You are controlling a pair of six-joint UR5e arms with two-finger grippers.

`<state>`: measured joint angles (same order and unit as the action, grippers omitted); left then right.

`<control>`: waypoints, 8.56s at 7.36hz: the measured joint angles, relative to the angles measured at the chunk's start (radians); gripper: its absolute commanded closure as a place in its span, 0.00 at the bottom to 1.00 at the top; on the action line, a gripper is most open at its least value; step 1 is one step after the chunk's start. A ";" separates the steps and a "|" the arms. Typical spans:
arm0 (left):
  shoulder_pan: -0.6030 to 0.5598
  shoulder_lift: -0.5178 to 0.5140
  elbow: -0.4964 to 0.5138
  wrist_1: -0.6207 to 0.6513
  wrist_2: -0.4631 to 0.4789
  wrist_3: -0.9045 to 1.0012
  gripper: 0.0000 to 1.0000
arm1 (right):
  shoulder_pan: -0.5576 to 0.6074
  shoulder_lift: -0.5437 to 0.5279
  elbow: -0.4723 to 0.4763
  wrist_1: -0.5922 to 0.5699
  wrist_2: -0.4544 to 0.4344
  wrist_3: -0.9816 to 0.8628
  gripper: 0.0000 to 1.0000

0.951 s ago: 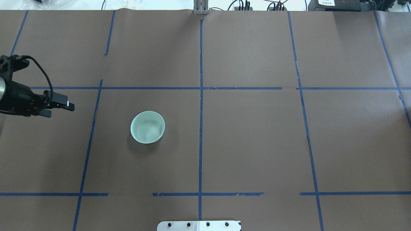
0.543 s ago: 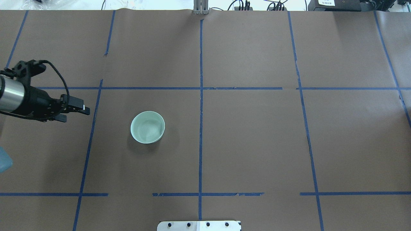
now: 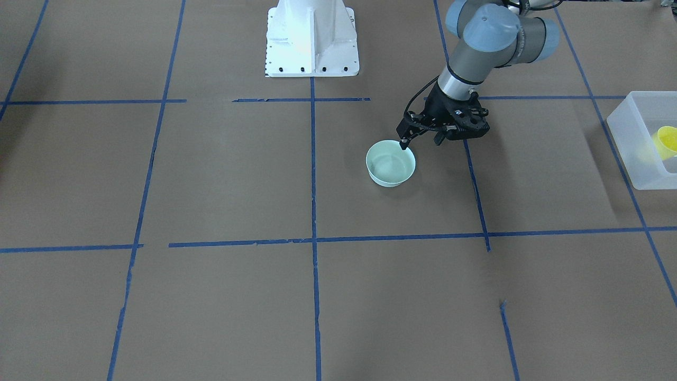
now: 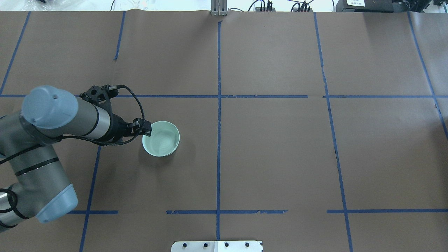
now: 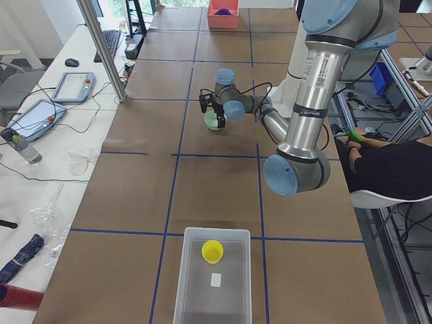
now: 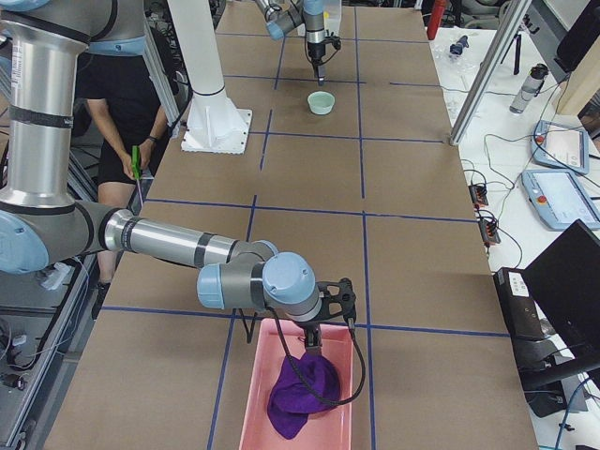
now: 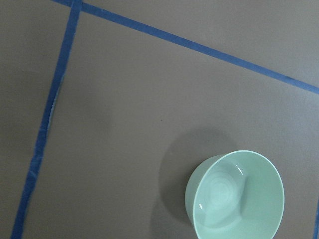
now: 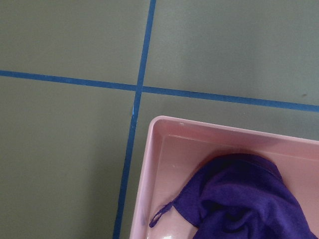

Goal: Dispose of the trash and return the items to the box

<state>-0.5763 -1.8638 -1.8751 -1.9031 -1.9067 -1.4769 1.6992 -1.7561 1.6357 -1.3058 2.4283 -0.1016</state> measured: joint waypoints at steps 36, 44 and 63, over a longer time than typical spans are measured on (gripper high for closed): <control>-1.072 0.392 0.528 -0.101 -0.168 1.868 0.00 | -0.218 0.015 0.118 0.000 -0.005 0.312 0.00; -1.084 0.351 0.362 -0.068 -0.190 1.678 0.00 | -0.219 0.035 0.119 0.000 -0.002 0.311 0.00; -1.024 0.319 0.252 0.254 -0.420 1.538 0.00 | -0.219 0.038 0.109 -0.004 -0.003 0.311 0.00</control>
<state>-1.6000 -1.5447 -1.6230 -1.6490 -2.3270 0.0614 1.4803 -1.7181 1.7449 -1.3093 2.4254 0.2099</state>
